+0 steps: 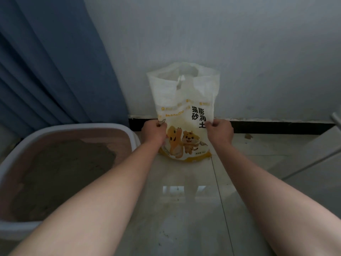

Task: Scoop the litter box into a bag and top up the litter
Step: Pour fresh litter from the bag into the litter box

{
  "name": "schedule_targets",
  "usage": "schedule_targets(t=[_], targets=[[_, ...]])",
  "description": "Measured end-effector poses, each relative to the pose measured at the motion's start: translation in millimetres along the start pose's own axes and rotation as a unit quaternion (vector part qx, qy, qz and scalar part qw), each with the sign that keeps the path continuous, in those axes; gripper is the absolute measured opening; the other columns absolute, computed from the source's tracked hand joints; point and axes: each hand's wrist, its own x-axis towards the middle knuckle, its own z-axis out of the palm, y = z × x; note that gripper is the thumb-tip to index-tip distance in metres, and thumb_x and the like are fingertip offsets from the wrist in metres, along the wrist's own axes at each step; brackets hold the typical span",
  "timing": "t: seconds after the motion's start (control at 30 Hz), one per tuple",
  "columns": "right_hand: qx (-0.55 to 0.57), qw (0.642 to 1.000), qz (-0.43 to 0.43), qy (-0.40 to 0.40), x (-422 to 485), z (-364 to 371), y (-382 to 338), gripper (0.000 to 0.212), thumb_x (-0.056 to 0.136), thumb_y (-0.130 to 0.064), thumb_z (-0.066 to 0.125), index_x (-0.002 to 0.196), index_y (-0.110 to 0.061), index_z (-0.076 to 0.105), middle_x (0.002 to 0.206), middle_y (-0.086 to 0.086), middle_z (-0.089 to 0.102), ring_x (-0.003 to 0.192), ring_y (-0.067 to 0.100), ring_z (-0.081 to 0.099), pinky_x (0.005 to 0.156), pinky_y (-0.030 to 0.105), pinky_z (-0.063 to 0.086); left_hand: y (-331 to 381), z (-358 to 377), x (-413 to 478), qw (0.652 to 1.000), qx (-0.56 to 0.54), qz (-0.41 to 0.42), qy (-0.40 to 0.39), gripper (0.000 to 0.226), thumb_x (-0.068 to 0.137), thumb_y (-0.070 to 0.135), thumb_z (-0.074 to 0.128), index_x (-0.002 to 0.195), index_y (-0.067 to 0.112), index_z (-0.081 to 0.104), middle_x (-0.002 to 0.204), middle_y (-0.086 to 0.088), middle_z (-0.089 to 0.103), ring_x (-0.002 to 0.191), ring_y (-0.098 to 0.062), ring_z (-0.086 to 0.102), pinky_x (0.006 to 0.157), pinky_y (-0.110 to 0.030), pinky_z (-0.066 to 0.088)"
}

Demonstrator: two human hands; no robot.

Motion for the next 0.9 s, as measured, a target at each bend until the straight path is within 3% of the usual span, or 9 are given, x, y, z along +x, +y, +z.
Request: schedule_targets(t=[0.1,0.27,0.37,0.47,0.53,0.63,0.7,0.77,0.9], targets=[[0.008,1.000,0.008,-0.005,1,3,2,0.025,0.096,-0.028,0.064,0.111,-0.013,0.077,0.099,0.005,0.077,0.075,0.012,0.059,0.070,0.023,0.041,-3,5,4,1.000,-0.004,0.005,0.012,0.028,0.090,0.023,0.063,0.065,0.009,0.063,0.066,-0.010,0.070,0.053,-0.021,0.067,0.055,-0.038,0.059],[0.056,0.997,0.056,-0.024,5,8,9,0.024,0.096,-0.027,0.063,0.096,-0.007,0.075,0.086,0.006,0.073,0.074,0.019,0.064,0.068,0.031,0.049,-11,-1,9,0.999,-0.020,0.025,-0.003,0.024,0.092,0.027,0.064,0.077,0.010,0.070,0.068,-0.004,0.071,0.054,-0.016,0.067,0.059,-0.037,0.059],[0.059,0.995,0.068,-0.035,0,12,14,0.027,0.099,-0.027,0.058,0.093,-0.006,0.074,0.080,0.007,0.070,0.064,0.016,0.059,0.062,0.029,0.047,-10,-3,7,0.999,-0.012,0.042,-0.004,0.030,0.095,0.030,0.060,0.074,0.009,0.068,0.064,-0.002,0.069,0.054,-0.012,0.066,0.054,-0.028,0.054],[0.073,0.995,0.064,-0.029,-3,11,14,0.030,0.099,-0.028,0.058,0.094,-0.003,0.074,0.089,0.015,0.074,0.077,0.028,0.068,0.074,0.039,0.057,-8,-5,3,0.998,-0.008,0.052,-0.016,0.031,0.101,0.025,0.049,0.078,0.011,0.063,0.068,0.001,0.065,0.051,-0.001,0.059,0.050,-0.021,0.047],[0.080,0.995,0.066,-0.015,-6,8,14,0.028,0.097,-0.029,0.061,0.096,-0.005,0.075,0.094,0.010,0.076,0.085,0.027,0.070,0.084,0.043,0.058,-10,-6,3,0.998,-0.025,0.052,-0.040,0.029,0.102,0.024,0.045,0.086,0.011,0.066,0.077,-0.001,0.068,0.063,-0.007,0.065,0.060,-0.026,0.054],[0.059,0.996,0.062,-0.014,-14,0,14,0.024,0.097,-0.030,0.063,0.104,-0.012,0.076,0.097,0.001,0.075,0.085,0.017,0.066,0.084,0.036,0.056,-14,-12,-2,0.995,-0.008,0.078,-0.069,0.030,0.102,0.024,0.044,0.093,0.008,0.068,0.088,-0.007,0.071,0.076,-0.016,0.067,0.068,-0.025,0.052],[0.047,0.996,0.054,-0.055,-20,-2,11,0.022,0.098,-0.030,0.060,0.100,-0.014,0.074,0.099,0.004,0.075,0.086,0.020,0.068,0.083,0.039,0.057,-13,-19,-7,0.990,0.046,0.104,-0.083,0.031,0.102,0.026,0.042,0.097,0.006,0.066,0.092,-0.008,0.069,0.078,-0.013,0.061,0.065,-0.018,0.045],[0.024,0.991,0.051,-0.118,-30,-3,2,0.022,0.097,-0.031,0.058,0.103,-0.013,0.067,0.103,0.007,0.073,0.089,0.026,0.069,0.082,0.044,0.058,-12,-26,-14,0.981,0.099,0.101,-0.133,0.030,0.102,0.034,0.040,0.108,0.014,0.062,0.101,-0.002,0.066,0.088,-0.013,0.060,0.073,-0.023,0.046],[-0.041,0.981,0.051,-0.181,-49,-3,-20,0.051,0.090,-0.036,0.066,0.128,-0.008,0.048,0.119,0.008,0.058,0.108,0.030,0.060,0.082,0.036,0.050,-12,-31,-32,0.945,0.223,0.108,-0.211,0.051,0.097,0.052,0.040,0.135,0.019,0.045,0.131,-0.002,0.054,0.115,-0.023,0.055,0.095,-0.035,0.046]])
